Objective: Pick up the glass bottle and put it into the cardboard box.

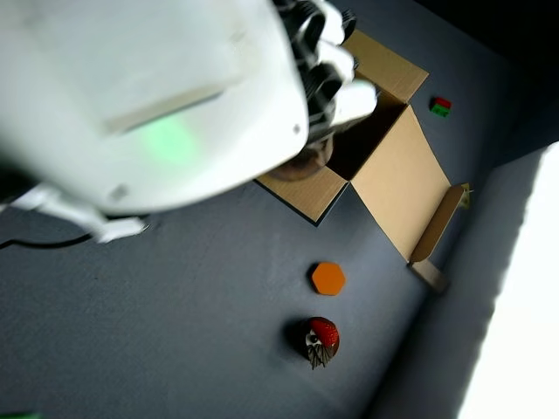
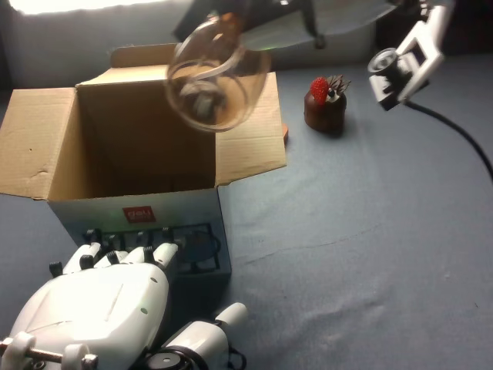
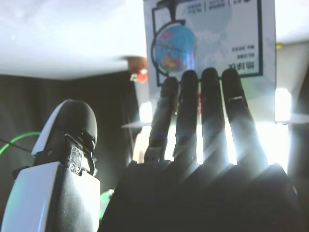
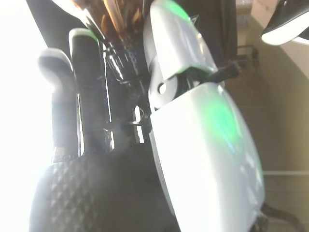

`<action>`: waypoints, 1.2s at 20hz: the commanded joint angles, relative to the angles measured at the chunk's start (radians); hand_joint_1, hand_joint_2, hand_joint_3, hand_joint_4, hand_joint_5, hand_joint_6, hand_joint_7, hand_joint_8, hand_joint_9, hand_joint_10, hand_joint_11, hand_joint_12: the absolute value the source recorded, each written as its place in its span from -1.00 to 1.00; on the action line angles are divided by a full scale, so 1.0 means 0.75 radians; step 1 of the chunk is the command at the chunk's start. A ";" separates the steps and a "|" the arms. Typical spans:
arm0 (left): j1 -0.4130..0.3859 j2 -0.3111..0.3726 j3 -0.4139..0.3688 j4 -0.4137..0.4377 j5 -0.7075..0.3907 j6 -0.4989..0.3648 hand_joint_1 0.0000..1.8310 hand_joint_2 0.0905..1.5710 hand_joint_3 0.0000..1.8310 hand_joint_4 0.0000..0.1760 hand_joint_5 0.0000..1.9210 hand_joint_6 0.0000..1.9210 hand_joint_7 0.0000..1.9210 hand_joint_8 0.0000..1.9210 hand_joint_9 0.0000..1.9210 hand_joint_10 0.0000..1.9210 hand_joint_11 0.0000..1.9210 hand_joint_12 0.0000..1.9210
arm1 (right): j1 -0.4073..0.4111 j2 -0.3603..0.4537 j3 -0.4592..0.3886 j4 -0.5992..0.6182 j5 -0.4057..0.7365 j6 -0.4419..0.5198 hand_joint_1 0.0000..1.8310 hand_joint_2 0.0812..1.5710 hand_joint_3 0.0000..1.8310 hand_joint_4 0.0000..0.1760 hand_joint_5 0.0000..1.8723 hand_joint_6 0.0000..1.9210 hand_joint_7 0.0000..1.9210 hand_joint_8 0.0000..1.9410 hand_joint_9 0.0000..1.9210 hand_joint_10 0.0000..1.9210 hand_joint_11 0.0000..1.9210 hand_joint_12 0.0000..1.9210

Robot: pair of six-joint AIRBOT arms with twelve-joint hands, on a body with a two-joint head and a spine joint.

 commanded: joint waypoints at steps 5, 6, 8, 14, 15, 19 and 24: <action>-0.016 0.023 0.009 0.116 -0.061 -0.011 -0.94 0.56 -1.00 -1.00 -0.81 -1.00 -0.75 -1.00 -0.77 -1.00 -1.00 -0.40 | -0.004 -0.102 0.003 0.134 -0.003 -0.106 0.29 0.52 -1.00 -1.00 -0.25 0.43 -0.05 0.30 -0.13 0.53 -0.38 0.98; -0.017 0.026 0.013 0.116 -0.055 -0.012 -0.94 0.56 -1.00 -1.00 -0.81 -1.00 -0.75 -1.00 -0.77 -1.00 -1.00 -0.40 | -0.012 -0.136 0.011 0.129 -0.031 -0.130 0.30 0.52 -1.00 -1.00 -0.25 0.43 -0.05 0.30 -0.13 0.53 -0.38 0.98; -0.017 0.030 0.016 0.116 -0.042 -0.016 -0.94 0.57 -1.00 -1.00 -0.81 -1.00 -0.75 -1.00 -0.77 -1.00 -1.00 -0.41 | -0.028 -0.190 0.032 0.126 -0.045 -0.149 0.30 0.52 -1.00 -1.00 -0.25 0.43 -0.05 0.30 -0.13 0.53 -0.37 0.99; -0.015 0.031 0.012 0.115 -0.040 -0.025 -0.94 0.57 -1.00 -1.00 -0.81 -1.00 -0.76 -1.00 -0.78 -1.00 -1.00 -0.43 | -0.070 -0.319 0.097 0.136 -0.119 -0.174 0.29 0.52 -1.00 -1.00 -0.24 0.44 -0.06 0.29 -0.13 0.52 -0.38 0.97; -0.014 0.031 0.010 0.115 -0.040 -0.025 -0.94 0.57 -1.00 -1.00 -0.81 -1.00 -0.76 -1.00 -0.78 -1.00 -1.00 -0.43 | -0.075 -0.335 0.097 0.136 -0.129 -0.207 0.29 0.52 -1.00 -1.00 -0.24 0.44 -0.06 0.29 -0.13 0.52 -0.38 0.97; -0.015 0.031 0.012 0.114 -0.021 -0.025 -0.94 0.57 -1.00 -1.00 -0.83 -1.00 -0.76 -1.00 -0.79 -1.00 -1.00 -0.44 | -0.092 -0.393 0.119 0.136 -0.209 -0.264 0.29 0.52 -1.00 -1.00 -0.25 0.43 -0.05 0.30 -0.13 0.52 -0.38 0.97; -0.009 0.031 0.012 0.111 -0.019 -0.032 -0.94 0.57 -1.00 -1.00 -0.82 -1.00 -0.76 -1.00 -0.78 -1.00 -1.00 -0.44 | -0.112 -0.432 0.130 0.132 -0.275 -0.326 0.29 0.52 -1.00 -1.00 -0.25 0.43 -0.05 0.30 -0.13 0.53 -0.36 0.97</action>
